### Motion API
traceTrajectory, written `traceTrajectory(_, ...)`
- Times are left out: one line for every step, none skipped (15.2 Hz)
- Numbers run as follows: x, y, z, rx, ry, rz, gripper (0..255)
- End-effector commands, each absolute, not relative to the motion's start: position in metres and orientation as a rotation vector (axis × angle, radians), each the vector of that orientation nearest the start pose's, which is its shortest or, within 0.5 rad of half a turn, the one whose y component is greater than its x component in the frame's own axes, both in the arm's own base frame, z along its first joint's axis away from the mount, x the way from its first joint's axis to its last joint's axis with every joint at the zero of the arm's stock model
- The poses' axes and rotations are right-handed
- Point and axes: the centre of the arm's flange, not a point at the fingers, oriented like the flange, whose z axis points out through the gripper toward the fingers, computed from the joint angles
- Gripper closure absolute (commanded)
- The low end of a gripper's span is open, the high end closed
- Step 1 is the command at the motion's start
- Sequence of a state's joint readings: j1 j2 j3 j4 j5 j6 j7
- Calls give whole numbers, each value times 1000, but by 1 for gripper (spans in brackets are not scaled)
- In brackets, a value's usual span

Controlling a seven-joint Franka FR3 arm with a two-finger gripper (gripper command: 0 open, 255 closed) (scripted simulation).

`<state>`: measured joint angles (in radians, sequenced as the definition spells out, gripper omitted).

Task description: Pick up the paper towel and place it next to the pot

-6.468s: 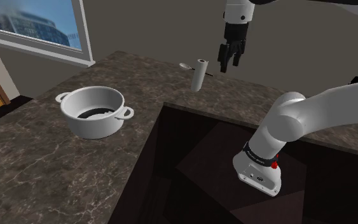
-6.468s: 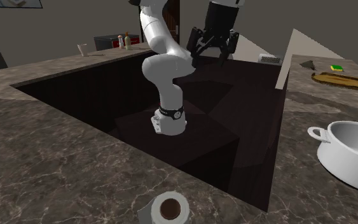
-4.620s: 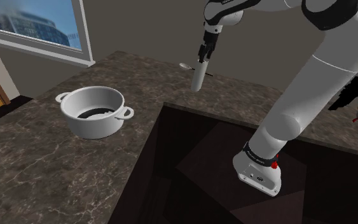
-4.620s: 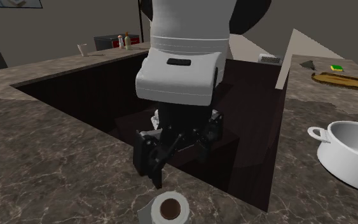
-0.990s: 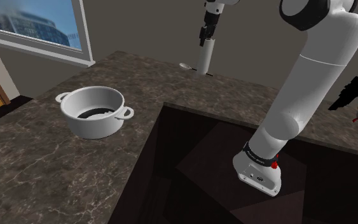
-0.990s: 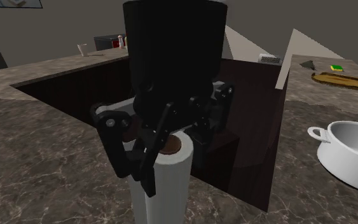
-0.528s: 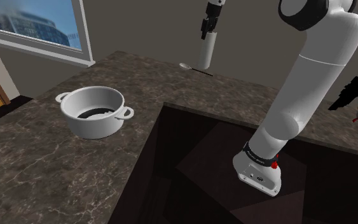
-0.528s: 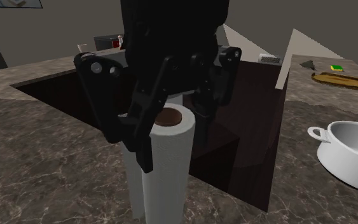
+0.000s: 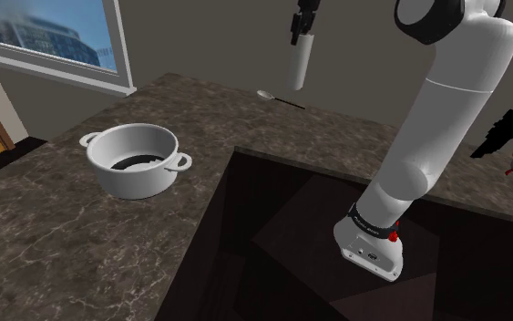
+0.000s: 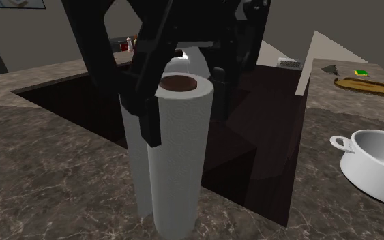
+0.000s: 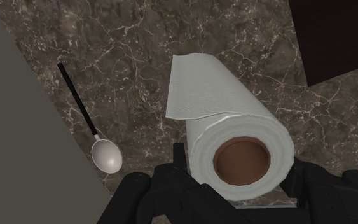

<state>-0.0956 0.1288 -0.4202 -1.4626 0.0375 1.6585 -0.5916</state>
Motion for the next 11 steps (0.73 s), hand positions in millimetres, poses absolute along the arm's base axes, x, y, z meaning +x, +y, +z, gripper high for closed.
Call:
traceTrajectory(530, -279, 626, -3191, -126, -93, 255)
traceTrajectory(530, -279, 632, -3191, -126, -93, 255)
traceTrajectory(530, -279, 637, -3191, -126, -93, 255)
traceTrajectory(530, -279, 642, -3191, -126, -93, 255)
traceTrajectory(530, -279, 647, -3191, -126, -93, 255)
traceTrajectory(530, -279, 653, -3191, -126, -93, 255)
traceTrajectory(530, -279, 658, -3191, -126, -93, 255)
traceTrajectory(530, -279, 663, -3191, -126, -93, 255)
traceTrajectory(530, -279, 669, -3191, -126, -93, 255)
traceTrajectory(530, -279, 674, -3191, -126, -93, 255)
traceTrajectory(530, -279, 679, -3191, -126, -93, 255)
